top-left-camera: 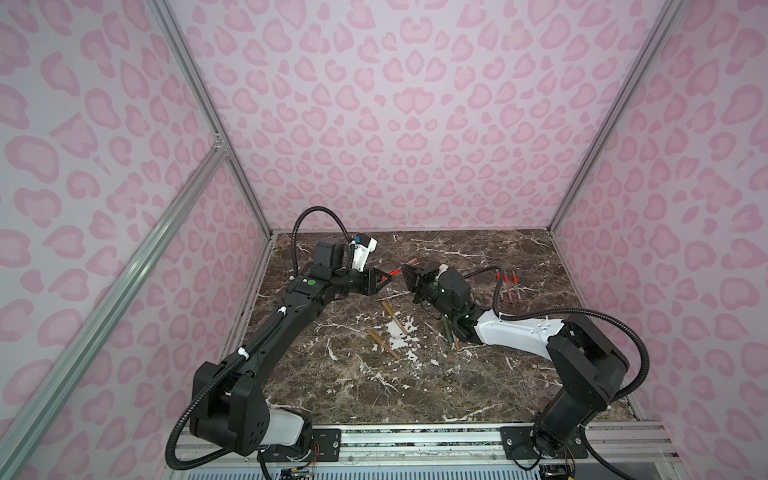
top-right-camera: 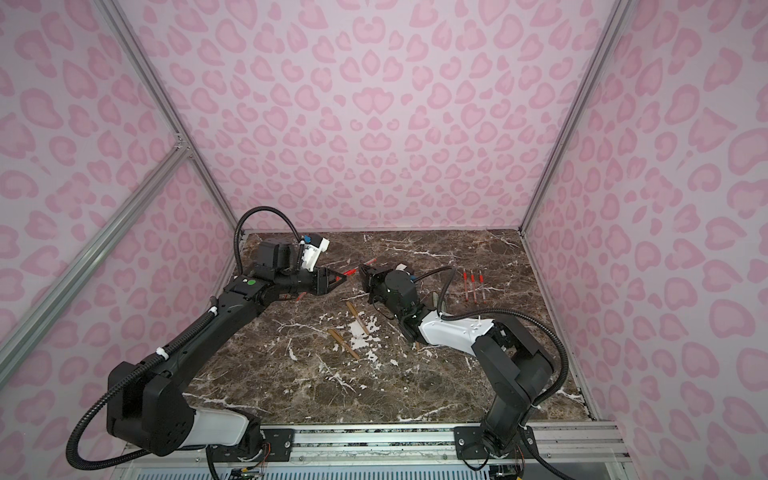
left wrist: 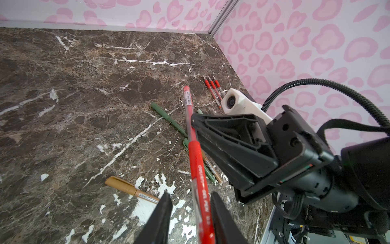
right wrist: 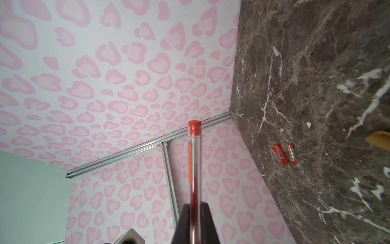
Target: Open the pen caps
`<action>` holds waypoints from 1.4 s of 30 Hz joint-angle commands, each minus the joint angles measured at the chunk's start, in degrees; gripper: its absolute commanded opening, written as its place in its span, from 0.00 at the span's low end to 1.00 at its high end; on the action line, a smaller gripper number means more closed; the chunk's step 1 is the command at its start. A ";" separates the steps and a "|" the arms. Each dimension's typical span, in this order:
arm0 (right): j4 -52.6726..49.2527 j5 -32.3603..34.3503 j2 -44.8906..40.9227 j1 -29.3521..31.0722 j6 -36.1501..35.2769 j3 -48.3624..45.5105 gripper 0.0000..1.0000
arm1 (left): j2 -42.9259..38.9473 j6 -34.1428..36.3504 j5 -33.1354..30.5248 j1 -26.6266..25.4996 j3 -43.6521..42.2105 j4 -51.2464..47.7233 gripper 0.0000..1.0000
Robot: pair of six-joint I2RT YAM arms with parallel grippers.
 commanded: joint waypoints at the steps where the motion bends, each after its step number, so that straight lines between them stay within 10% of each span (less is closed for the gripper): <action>1: 2.49 -0.14 0.90 0.11 0.18 0.70 0.00 | -0.05 0.54 0.17 0.02 0.78 1.32 0.22; 7: 3.44 -0.38 0.50 -0.14 -1.15 -0.24 0.00 | -1.28 2.03 -0.90 0.04 1.69 -0.31 0.04; 15: -0.67 -5.90 -8.60 -4.56 -17.11 -8.34 0.33 | -5.83 14.34 -2.25 0.48 4.03 -8.35 0.04; 25: -40.35 -8.37 -23.63 -4.94 -80.98 5.46 0.42 | -7.92 44.26 -3.76 0.14 9.96 -28.75 0.04; 34: -48.21 -3.83 -25.15 5.03 -128.19 6.55 0.41 | -7.98 55.48 -4.84 -0.05 13.03 -36.72 0.04; 42: -44.65 -6.27 -20.28 8.36 -138.41 7.39 0.41 | -7.60 57.99 -0.58 -0.04 13.95 -40.25 0.04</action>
